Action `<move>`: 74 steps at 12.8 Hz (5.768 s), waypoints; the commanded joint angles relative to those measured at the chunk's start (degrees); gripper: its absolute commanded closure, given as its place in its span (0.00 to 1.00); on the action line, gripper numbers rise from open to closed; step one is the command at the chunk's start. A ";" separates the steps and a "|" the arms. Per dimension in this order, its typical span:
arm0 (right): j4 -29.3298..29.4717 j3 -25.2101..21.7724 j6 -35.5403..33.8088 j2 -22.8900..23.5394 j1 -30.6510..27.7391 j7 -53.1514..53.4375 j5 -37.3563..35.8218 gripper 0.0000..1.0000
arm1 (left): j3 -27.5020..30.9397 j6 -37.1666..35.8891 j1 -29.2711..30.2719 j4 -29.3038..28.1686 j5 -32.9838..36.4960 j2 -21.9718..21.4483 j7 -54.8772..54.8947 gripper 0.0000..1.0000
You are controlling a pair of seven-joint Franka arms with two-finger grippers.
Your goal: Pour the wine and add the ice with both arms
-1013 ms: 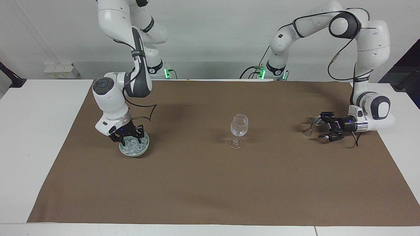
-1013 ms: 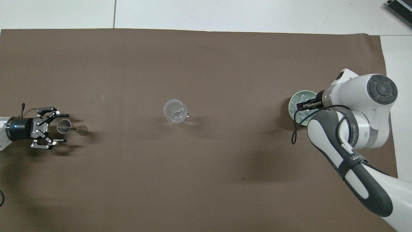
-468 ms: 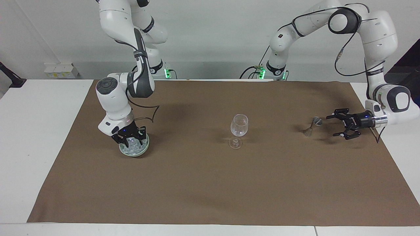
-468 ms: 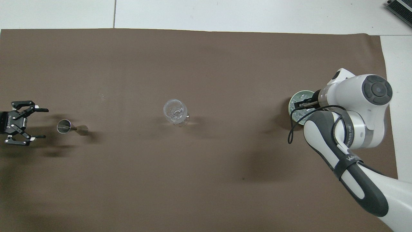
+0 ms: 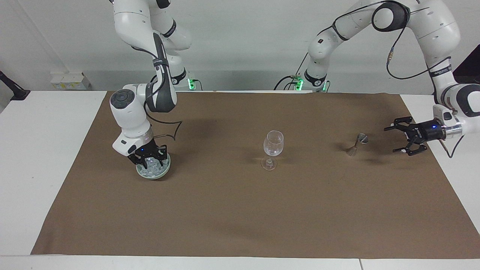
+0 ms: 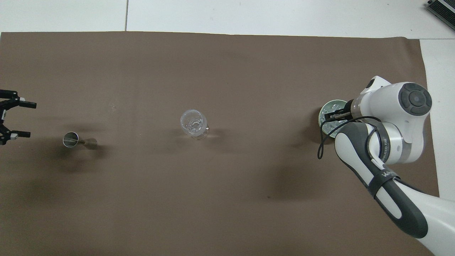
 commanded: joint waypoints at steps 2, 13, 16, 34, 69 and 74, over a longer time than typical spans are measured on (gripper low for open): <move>0.04 0.14 -2.03 -0.14 -0.25 0.14 -0.48 0.37 | 1.01 2.26 -9.41 0.63 8.37 -7.66 -20.39 0.00; 0.74 0.05 -4.24 -0.32 -0.43 -0.21 -1.27 0.56 | 1.01 2.27 -33.25 3.62 37.05 -21.99 -89.58 0.00; 1.18 0.14 -5.03 -0.32 -0.34 -0.13 -1.53 0.66 | 1.01 2.18 -32.47 1.96 37.75 -25.24 -97.80 0.00; 15.57 3.03 -26.46 -6.12 1.24 10.40 -0.56 1.00 | 8.18 1.91 -37.61 1.42 40.30 -27.10 -101.24 0.00; 36.16 23.96 -22.35 5.92 16.09 60.42 -2.14 1.00 | 17.01 9.04 -40.11 0.11 38.11 -24.64 -100.62 0.00; 36.25 23.43 -18.75 8.47 17.94 61.66 -3.81 1.00 | 17.01 9.12 -39.41 0.11 37.93 -24.55 -100.97 0.00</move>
